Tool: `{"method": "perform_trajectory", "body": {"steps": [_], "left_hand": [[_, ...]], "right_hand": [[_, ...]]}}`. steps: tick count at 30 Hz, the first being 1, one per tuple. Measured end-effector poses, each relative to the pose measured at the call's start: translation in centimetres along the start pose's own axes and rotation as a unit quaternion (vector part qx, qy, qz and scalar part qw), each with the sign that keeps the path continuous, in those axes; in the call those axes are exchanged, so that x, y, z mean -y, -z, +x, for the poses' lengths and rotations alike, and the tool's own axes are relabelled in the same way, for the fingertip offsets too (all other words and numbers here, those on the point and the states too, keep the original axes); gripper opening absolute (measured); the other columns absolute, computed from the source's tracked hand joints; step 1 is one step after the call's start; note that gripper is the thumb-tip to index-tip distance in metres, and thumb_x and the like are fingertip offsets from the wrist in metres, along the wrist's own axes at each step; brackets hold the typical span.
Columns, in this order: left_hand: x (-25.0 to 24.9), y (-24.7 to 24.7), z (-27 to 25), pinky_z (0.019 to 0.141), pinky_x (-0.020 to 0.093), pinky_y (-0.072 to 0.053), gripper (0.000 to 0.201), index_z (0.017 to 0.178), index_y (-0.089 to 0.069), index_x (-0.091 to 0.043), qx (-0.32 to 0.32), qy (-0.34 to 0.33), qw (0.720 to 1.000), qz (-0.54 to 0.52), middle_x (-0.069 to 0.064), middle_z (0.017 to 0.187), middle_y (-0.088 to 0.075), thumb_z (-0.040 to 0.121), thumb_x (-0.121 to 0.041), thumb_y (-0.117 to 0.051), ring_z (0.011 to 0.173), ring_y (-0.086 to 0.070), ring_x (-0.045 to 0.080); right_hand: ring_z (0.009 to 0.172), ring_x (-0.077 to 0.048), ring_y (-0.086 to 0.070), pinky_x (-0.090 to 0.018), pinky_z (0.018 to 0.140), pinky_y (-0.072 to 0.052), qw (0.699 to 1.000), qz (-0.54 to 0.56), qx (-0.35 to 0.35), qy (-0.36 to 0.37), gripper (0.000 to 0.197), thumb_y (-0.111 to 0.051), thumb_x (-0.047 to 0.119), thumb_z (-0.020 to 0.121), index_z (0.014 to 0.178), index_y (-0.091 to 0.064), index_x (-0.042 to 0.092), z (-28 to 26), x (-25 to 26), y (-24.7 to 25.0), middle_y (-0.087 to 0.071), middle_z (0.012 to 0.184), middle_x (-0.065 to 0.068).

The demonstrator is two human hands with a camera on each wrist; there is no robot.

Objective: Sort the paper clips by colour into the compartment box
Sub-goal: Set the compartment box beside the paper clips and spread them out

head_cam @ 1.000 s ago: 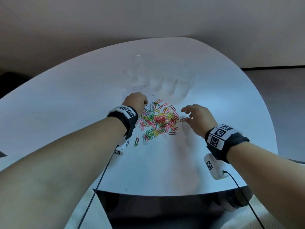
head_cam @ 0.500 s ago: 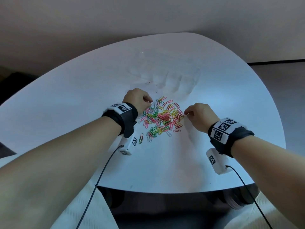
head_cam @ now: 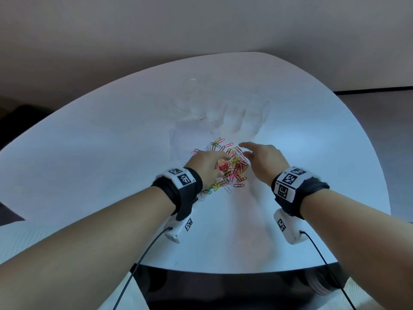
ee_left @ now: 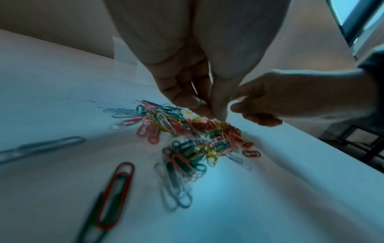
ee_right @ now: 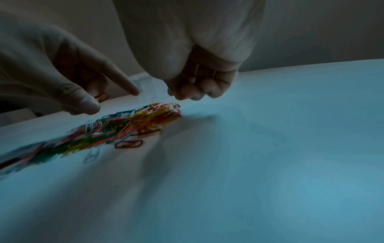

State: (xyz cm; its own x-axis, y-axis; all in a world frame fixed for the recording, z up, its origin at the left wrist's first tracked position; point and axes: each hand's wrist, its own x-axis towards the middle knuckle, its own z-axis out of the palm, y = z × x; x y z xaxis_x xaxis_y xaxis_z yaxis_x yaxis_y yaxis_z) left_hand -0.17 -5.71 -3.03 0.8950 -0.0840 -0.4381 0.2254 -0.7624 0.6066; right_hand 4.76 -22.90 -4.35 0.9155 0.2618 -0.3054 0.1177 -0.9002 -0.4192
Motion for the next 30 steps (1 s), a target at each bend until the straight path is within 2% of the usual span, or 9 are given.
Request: {"method": "perform_trajectory", "body": {"steps": [3, 8, 10, 13, 16, 19, 24, 27, 30], "left_hand": [[0.1, -0.7, 0.1, 0.099, 0.03, -0.044, 0.042, 0.132, -0.056, -0.029, 0.0, -0.039, 0.996, 0.083, 0.001, 0.122, -0.062, 0.092, -0.017, -0.061, 0.113, -0.057, 0.02], [-1.0, 0.8, 2.5, 0.084, 0.031, -0.051, 0.015, 0.097, -0.071, -0.016, -0.104, -0.007, 0.995, -0.004, 0.002, 0.097, -0.069, 0.092, -0.026, -0.061, 0.094, -0.063, 0.021], [-1.7, 1.8, 3.7, 0.078, 0.029, -0.05, 0.021, 0.112, -0.064, -0.021, -0.137, 0.0, 0.99, -0.038, 0.002, 0.085, -0.062, 0.092, -0.025, -0.06, 0.083, -0.059, 0.021], [-1.9, 3.0, 5.5, 0.078, 0.03, -0.051, 0.053, 0.141, -0.036, -0.034, -0.156, 0.02, 0.986, -0.047, 0.007, 0.089, -0.062, 0.094, -0.018, -0.056, 0.082, -0.059, 0.024], [-1.3, 3.9, 7.2, 0.078, 0.039, -0.056, 0.071, 0.149, -0.015, -0.041, -0.15, 0.051, 0.987, -0.028, 0.011, 0.091, -0.065, 0.096, -0.016, -0.054, 0.08, -0.064, 0.028], [-0.6, 4.4, 7.8, 0.078, 0.041, -0.057, 0.061, 0.146, -0.028, -0.039, -0.145, 0.059, 0.987, -0.019, 0.012, 0.094, -0.064, 0.096, -0.014, -0.052, 0.081, -0.064, 0.03], [0.0, 3.8, 7.5, 0.07, 0.037, -0.054, 0.017, 0.112, -0.056, -0.017, -0.184, 0.047, 0.982, -0.01, 0.011, 0.084, -0.064, 0.096, -0.018, -0.053, 0.075, -0.062, 0.03], [0.2, 3.2, 6.8, 0.071, 0.029, -0.05, 0.014, 0.106, -0.062, -0.015, -0.193, 0.058, 0.979, -0.024, 0.009, 0.09, -0.066, 0.094, -0.021, -0.057, 0.076, -0.061, 0.026], [0.2, 2.5, 5.3, 0.076, 0.028, -0.051, 0.014, 0.102, -0.067, -0.016, -0.197, 0.078, 0.976, -0.045, 0.006, 0.096, -0.069, 0.09, -0.023, -0.062, 0.084, -0.065, 0.025]], "right_hand": [[0.09, -0.03, -0.065, -0.033, 0.072, -0.054, 0.996, -0.075, 0.039, 0.019, 0.045, -0.043, 0.013, 0.096, 0.13, -0.053, 0.042, 0.1, 0.7, -0.2, -0.068, 0.108, -0.006], [0.082, -0.029, -0.064, -0.032, 0.067, -0.05, 0.995, -0.099, 0.014, 0.006, 0.029, -0.051, 0.013, 0.09, 0.106, -0.069, 0.03, 0.1, 0.6, -0.4, -0.07, 0.093, -0.004], [0.083, -0.029, -0.064, -0.03, 0.065, -0.047, 0.995, -0.097, 0.01, -0.009, 0.025, -0.052, 0.017, 0.092, 0.104, -0.068, 0.031, 0.2, 0.1, -0.5, -0.07, 0.095, -0.003], [0.081, -0.029, -0.064, -0.03, 0.064, -0.046, 0.994, -0.106, -0.002, -0.012, 0.019, -0.051, 0.024, 0.095, 0.11, -0.061, 0.029, 0.1, -0.6, -0.7, -0.067, 0.093, -0.006], [0.08, -0.027, -0.064, -0.029, 0.065, -0.048, 0.993, -0.113, -0.013, -0.034, 0.017, -0.05, 0.033, 0.096, 0.106, -0.063, 0.026, -0.3, -1.1, -0.8, -0.067, 0.091, -0.004], [0.082, -0.026, -0.064, -0.03, 0.07, -0.052, 0.994, -0.1, -0.001, -0.053, 0.022, -0.049, 0.04, 0.096, 0.103, -0.063, 0.025, -1.0, -1.3, -1.0, -0.067, 0.093, -0.004], [0.088, -0.03, -0.063, -0.032, 0.07, -0.048, 0.993, -0.094, 0.05, -0.044, 0.026, -0.041, 0.037, 0.099, 0.11, -0.056, 0.018, -1.3, -1.5, -1.0, -0.065, 0.102, -0.008], [0.089, -0.031, -0.062, -0.033, 0.071, -0.048, 0.994, -0.039, 0.068, -0.071, 0.024, -0.043, 0.034, 0.098, 0.109, -0.056, 0.017, -1.2, -1.7, -0.6, -0.064, 0.102, -0.009], [0.083, -0.027, -0.062, -0.034, 0.071, -0.05, 0.992, 0.047, 0.066, -0.098, 0.016, -0.047, 0.027, 0.093, 0.091, -0.06, 0.018, -1.4, -2.0, -0.4, -0.067, 0.093, -0.007]]}}
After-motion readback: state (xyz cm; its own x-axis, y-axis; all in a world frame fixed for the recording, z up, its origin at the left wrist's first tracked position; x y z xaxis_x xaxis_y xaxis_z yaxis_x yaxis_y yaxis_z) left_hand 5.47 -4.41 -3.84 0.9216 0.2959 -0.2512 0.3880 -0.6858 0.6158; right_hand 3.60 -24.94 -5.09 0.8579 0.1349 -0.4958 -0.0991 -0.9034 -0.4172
